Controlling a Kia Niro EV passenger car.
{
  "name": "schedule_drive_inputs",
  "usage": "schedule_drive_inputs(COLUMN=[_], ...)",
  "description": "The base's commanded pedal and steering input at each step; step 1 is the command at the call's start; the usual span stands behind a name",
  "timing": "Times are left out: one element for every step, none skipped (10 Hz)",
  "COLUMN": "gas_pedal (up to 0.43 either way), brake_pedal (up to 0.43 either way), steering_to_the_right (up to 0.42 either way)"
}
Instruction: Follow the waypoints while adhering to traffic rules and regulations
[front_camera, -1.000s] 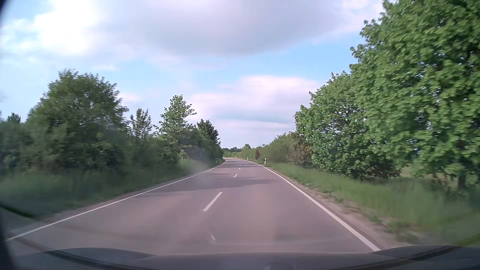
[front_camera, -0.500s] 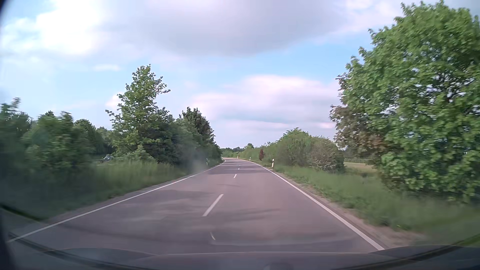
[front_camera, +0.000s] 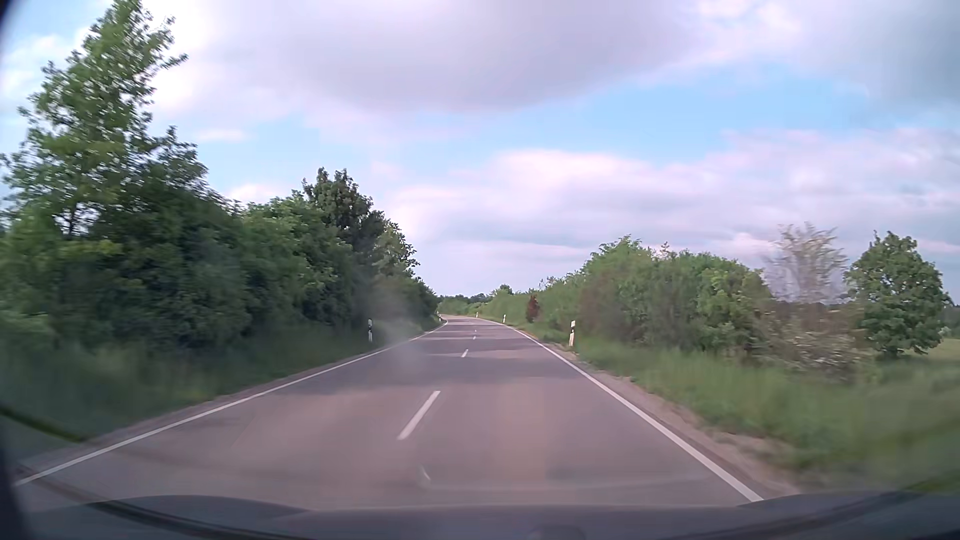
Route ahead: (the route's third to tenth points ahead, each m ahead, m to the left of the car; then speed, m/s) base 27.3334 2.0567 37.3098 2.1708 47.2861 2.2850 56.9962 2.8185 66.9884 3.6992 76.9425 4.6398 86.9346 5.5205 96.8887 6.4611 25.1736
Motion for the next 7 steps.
schedule_drive_inputs(gas_pedal=[0.220,0.220,0.220,0.220,0.220,0.220,0.220], brake_pedal=[0.000,0.000,0.000,0.000,0.000,0.000,0.000], steering_to_the_right=[-0.004,-0.004,-0.005,-0.008,-0.008,-0.008,-0.008])
